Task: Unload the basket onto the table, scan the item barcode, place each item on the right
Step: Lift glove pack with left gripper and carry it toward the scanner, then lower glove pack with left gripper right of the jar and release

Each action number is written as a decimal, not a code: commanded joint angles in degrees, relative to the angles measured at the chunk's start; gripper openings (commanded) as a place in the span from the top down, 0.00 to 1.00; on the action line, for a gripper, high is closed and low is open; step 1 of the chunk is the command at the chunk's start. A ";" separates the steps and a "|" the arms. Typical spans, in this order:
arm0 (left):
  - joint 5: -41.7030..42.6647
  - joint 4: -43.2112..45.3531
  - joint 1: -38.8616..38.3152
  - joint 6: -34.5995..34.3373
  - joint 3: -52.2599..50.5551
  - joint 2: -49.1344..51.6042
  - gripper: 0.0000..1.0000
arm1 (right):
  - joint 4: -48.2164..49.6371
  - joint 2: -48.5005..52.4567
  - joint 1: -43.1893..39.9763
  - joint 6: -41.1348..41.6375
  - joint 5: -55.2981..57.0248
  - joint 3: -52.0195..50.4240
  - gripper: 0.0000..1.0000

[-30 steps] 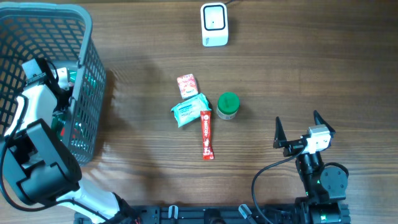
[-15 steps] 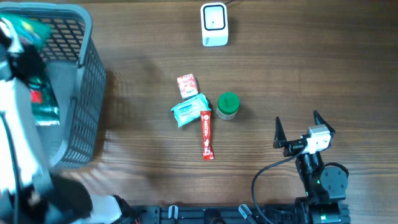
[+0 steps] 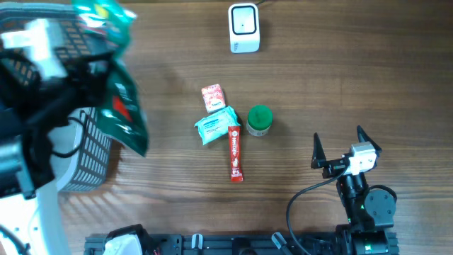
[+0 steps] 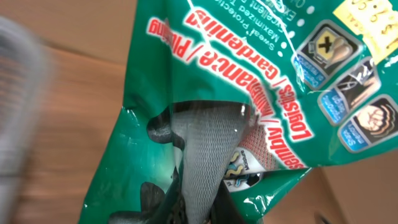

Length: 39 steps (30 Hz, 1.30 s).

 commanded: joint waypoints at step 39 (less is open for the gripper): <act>-30.56 68.08 -60.02 -20.31 -7.17 54.95 0.80 | 0.15 -0.15 -0.17 -0.31 0.15 -0.04 0.00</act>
